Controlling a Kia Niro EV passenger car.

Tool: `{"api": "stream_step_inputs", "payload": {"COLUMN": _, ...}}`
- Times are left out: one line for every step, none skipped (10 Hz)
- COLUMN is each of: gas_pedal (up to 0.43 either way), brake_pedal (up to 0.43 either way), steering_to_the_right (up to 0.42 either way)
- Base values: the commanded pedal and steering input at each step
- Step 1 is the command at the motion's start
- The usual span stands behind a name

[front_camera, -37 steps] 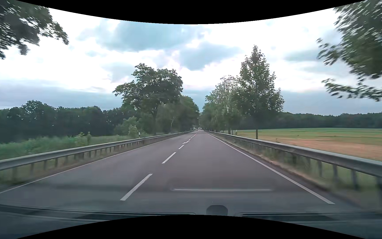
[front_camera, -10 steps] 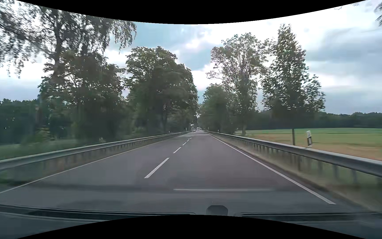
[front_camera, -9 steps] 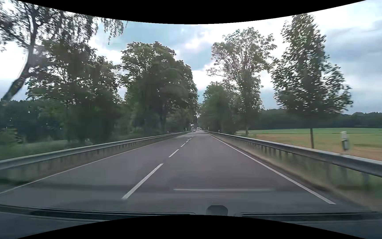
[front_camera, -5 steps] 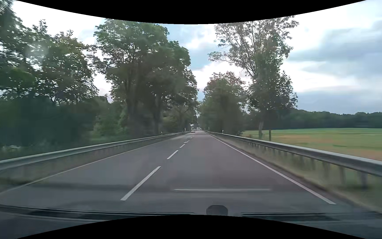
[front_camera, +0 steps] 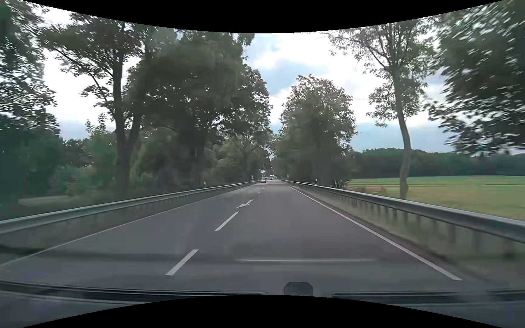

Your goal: Follow the waypoints while adhering to traffic rules and regulations

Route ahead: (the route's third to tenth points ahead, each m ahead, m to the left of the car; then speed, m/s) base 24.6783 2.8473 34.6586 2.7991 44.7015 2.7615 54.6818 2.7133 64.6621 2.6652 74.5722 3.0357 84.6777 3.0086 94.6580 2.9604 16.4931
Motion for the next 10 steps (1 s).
{"api": "stream_step_inputs", "payload": {"gas_pedal": 0.157, "brake_pedal": 0.0, "steering_to_the_right": -0.003}}
{"api": "stream_step_inputs", "payload": {"gas_pedal": 0.157, "brake_pedal": 0.0, "steering_to_the_right": -0.003}}
{"api": "stream_step_inputs", "payload": {"gas_pedal": 0.157, "brake_pedal": 0.0, "steering_to_the_right": -0.003}}
{"api": "stream_step_inputs", "payload": {"gas_pedal": 0.157, "brake_pedal": 0.0, "steering_to_the_right": -0.003}}
{"api": "stream_step_inputs", "payload": {"gas_pedal": 0.157, "brake_pedal": 0.0, "steering_to_the_right": -0.003}}
{"api": "stream_step_inputs", "payload": {"gas_pedal": 0.157, "brake_pedal": 0.0, "steering_to_the_right": -0.003}}
{"api": "stream_step_inputs", "payload": {"gas_pedal": 0.157, "brake_pedal": 0.0, "steering_to_the_right": -0.002}}
{"api": "stream_step_inputs", "payload": {"gas_pedal": 0.157, "brake_pedal": 0.0, "steering_to_the_right": -0.002}}
{"api": "stream_step_inputs", "payload": {"gas_pedal": 0.157, "brake_pedal": 0.0, "steering_to_the_right": -0.002}}
{"api": "stream_step_inputs", "payload": {"gas_pedal": 0.157, "brake_pedal": 0.0, "steering_to_the_right": -0.002}}
